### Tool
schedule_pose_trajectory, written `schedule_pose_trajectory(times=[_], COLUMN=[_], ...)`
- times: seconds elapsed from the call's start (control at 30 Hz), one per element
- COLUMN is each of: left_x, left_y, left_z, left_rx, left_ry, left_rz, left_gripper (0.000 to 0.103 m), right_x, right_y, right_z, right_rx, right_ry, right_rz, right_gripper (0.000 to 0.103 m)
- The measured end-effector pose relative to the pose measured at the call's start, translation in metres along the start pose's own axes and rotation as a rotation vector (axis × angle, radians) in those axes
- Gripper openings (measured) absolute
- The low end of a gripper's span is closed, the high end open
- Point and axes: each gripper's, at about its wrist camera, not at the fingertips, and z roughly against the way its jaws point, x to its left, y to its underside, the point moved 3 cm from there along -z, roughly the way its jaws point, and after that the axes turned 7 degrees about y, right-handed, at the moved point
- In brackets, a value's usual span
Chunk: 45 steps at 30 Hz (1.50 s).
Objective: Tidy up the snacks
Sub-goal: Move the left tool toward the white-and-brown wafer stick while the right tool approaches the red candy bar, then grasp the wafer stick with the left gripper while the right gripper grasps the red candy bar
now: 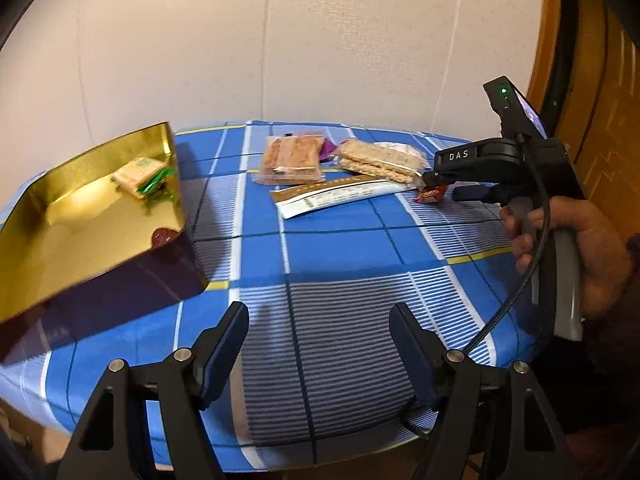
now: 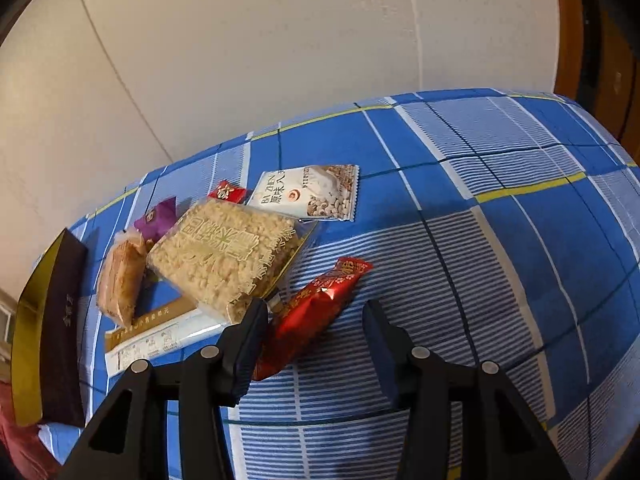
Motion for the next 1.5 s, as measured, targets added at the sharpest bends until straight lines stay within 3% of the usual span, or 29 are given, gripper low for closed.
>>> schedule_pose_trajectory(times=[0.23,0.37,0.6,0.73,1.07,1.23,1.3,1.37,1.43,1.5], left_x=[-0.006,-0.016,-0.037,-0.043,-0.042,-0.044,-0.043,-0.045,-0.050,-0.055], left_y=[-0.019,-0.037,-0.072,-0.089,-0.110,-0.118,-0.120,-0.119,-0.111,-0.102], left_z=[-0.014,-0.026,-0.060,-0.085,-0.143,-0.155,-0.156,-0.154,-0.147,-0.138], left_rx=[0.067,0.115,0.216,0.281,0.412,0.428,0.441,0.454,0.447,0.444], left_ry=[0.072,0.099,0.141,0.154,0.096,0.104,0.121,0.144,0.124,0.134], left_rz=[-0.071,-0.168,-0.389,-0.474,-0.628,-0.634,-0.620,-0.599,-0.631,-0.640], left_gripper=[0.073,0.073,0.073,0.065,0.060,0.061,0.057,0.039,0.030,0.028], right_x=[-0.028,-0.048,-0.054,-0.059,-0.073,-0.076,-0.078,-0.079,-0.079,-0.079], right_y=[0.007,0.013,0.027,0.028,0.024,0.023,0.021,0.020,0.020,0.021], right_z=[0.009,0.010,0.018,0.019,0.018,0.018,0.017,0.016,0.015,0.015], right_rx=[0.044,0.040,-0.082,-0.105,-0.091,-0.088,-0.090,-0.090,-0.090,-0.095], right_ry=[-0.055,-0.103,-0.169,-0.222,-0.324,-0.350,-0.347,-0.346,-0.348,-0.340], right_rz=[0.030,-0.010,0.018,-0.002,-0.050,-0.057,-0.057,-0.062,-0.061,-0.055], right_gripper=[0.042,0.042,0.043,0.045,0.048,0.048,0.048,0.048,0.048,0.048])
